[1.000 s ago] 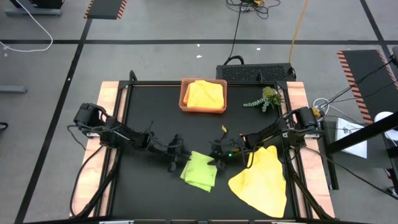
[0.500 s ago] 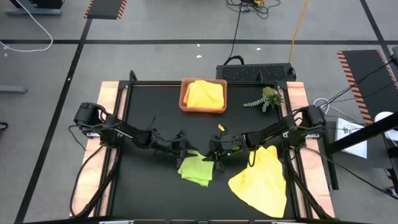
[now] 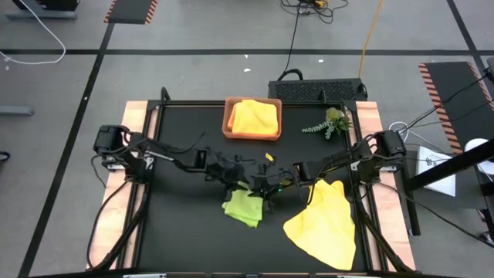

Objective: Fold microfiber towels
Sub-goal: Put the folded green towel into the orange bin

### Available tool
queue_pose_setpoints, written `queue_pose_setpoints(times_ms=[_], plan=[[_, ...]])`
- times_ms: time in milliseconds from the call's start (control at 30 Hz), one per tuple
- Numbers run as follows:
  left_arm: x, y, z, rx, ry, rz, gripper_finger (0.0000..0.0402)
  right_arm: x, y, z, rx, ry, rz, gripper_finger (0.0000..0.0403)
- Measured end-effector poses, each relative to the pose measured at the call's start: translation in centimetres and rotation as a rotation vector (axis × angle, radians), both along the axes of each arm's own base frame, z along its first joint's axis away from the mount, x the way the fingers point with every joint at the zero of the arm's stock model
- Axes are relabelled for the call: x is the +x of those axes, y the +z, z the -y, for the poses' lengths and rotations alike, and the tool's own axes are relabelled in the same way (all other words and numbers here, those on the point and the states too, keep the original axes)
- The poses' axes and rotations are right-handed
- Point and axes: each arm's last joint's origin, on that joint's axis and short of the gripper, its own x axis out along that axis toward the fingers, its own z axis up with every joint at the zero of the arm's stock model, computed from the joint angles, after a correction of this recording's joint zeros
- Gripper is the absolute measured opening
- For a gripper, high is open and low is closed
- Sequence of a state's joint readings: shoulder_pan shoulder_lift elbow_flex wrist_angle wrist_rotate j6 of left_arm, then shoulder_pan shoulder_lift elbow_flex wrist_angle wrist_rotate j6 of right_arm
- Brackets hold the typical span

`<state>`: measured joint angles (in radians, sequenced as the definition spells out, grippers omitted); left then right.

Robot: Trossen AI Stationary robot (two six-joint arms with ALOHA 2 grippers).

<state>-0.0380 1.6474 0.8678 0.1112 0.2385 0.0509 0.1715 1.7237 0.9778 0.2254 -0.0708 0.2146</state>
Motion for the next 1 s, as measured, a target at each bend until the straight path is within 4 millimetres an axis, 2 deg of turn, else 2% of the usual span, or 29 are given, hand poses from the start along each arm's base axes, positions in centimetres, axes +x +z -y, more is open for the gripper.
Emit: queue_pose_setpoints(times_ms=[200,367,667,767,1000], plan=[[-0.6,-0.3,-0.2,-0.087,-0.175,-0.085,0.0118,0.1,0.1,0.0,-0.008,0.003,-0.016,0.0001],[-0.6,0.0,0.1,-0.138,-0.280,-0.054,0.0118,-0.1,-0.1,0.0,-0.008,0.000,-0.037,0.0001],[-0.1,0.9,-0.2,-0.142,-0.242,-0.078,0.0118,0.0,0.0,0.3,-0.035,-0.033,-0.025,0.0000],[0.5,2.2,-1.0,-0.136,-0.210,-0.091,0.0118,0.0,0.3,0.8,-0.061,-0.068,-0.016,0.0001],[1.0,4.9,-2.6,-0.096,-0.152,-0.200,0.0118,-0.5,2.3,2.4,-0.125,-0.135,0.029,0.0002]])
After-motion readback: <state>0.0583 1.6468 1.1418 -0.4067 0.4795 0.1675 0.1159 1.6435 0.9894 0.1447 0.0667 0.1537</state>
